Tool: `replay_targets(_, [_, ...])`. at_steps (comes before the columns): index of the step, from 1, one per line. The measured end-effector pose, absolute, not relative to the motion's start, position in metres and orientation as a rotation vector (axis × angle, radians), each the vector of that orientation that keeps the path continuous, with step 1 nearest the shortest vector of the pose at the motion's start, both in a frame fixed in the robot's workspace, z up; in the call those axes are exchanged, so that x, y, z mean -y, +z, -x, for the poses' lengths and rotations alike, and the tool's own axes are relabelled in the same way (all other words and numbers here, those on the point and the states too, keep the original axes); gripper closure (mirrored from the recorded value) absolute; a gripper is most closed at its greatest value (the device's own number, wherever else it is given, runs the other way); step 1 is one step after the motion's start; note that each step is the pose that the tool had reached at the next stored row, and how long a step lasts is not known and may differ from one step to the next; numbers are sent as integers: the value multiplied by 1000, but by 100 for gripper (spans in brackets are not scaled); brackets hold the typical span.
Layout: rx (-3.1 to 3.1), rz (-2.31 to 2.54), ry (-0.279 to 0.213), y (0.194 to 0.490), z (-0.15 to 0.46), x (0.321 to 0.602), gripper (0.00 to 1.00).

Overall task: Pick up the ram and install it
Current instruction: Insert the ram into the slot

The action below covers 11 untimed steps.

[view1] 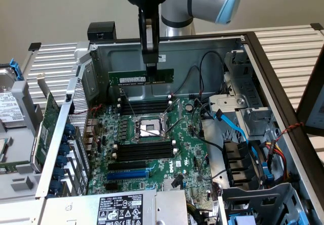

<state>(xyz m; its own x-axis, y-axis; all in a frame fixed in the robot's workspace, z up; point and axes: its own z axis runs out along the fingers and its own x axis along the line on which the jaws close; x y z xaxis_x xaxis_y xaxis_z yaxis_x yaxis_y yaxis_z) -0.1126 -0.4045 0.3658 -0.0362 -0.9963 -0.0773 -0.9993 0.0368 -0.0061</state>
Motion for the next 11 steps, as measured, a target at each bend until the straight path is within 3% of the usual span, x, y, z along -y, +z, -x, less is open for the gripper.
replay_targets(11, [-2233,2153,42,359,113,404,88])
